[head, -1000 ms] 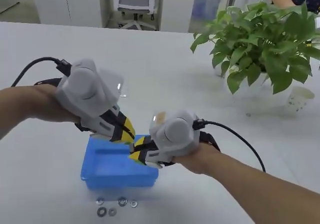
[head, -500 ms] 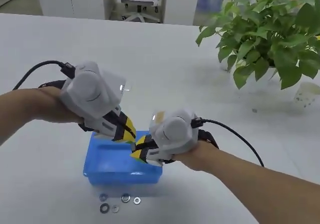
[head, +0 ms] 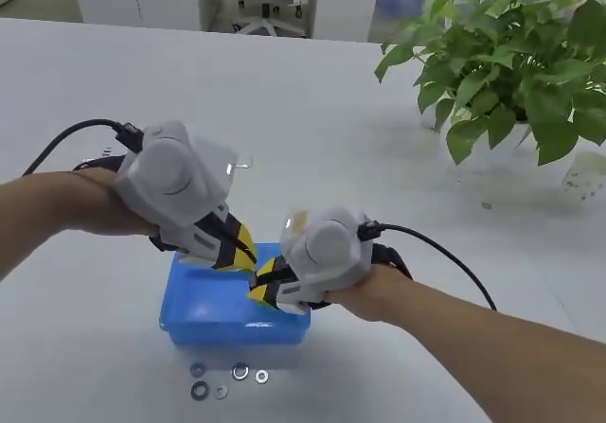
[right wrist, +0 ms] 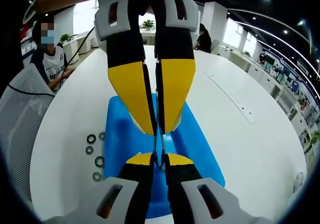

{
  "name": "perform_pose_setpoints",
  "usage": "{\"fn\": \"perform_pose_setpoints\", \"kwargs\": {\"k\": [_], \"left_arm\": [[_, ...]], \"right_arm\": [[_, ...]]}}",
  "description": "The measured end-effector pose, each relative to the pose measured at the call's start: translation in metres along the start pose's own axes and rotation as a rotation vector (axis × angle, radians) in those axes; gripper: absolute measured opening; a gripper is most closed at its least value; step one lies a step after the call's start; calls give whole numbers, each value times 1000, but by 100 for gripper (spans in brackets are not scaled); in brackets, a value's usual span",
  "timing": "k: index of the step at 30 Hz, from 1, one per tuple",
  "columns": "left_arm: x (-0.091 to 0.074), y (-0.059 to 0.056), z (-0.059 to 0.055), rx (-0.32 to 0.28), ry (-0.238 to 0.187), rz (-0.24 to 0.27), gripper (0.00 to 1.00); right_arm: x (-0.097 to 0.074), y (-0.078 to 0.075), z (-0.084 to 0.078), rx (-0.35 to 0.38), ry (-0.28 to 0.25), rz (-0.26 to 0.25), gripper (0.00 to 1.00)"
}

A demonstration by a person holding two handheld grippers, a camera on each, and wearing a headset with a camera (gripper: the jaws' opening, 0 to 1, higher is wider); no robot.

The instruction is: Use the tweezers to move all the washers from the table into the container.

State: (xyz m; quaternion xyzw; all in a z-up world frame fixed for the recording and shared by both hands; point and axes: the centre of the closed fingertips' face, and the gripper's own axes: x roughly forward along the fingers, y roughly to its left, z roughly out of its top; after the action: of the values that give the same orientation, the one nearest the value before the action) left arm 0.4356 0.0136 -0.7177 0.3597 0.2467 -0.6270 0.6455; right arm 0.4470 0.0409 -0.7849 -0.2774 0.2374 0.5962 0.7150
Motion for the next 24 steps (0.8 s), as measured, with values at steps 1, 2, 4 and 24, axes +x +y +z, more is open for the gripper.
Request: {"fn": "perform_pose_setpoints", "kwargs": {"k": [1, 2, 4, 24], "left_arm": [[0, 0, 0, -1, 0, 0, 6], [0, 0, 0, -1, 0, -1, 6], [0, 0, 0, 1, 1, -2, 6], [-16, -4, 11, 22, 6, 6, 6]], "right_arm": [[0, 0, 0, -1, 1, 0, 10], [0, 0, 0, -1, 2, 0, 10], [0, 0, 0, -3, 3, -1, 10], [-13, 3, 15, -27, -21, -23, 11]]}}
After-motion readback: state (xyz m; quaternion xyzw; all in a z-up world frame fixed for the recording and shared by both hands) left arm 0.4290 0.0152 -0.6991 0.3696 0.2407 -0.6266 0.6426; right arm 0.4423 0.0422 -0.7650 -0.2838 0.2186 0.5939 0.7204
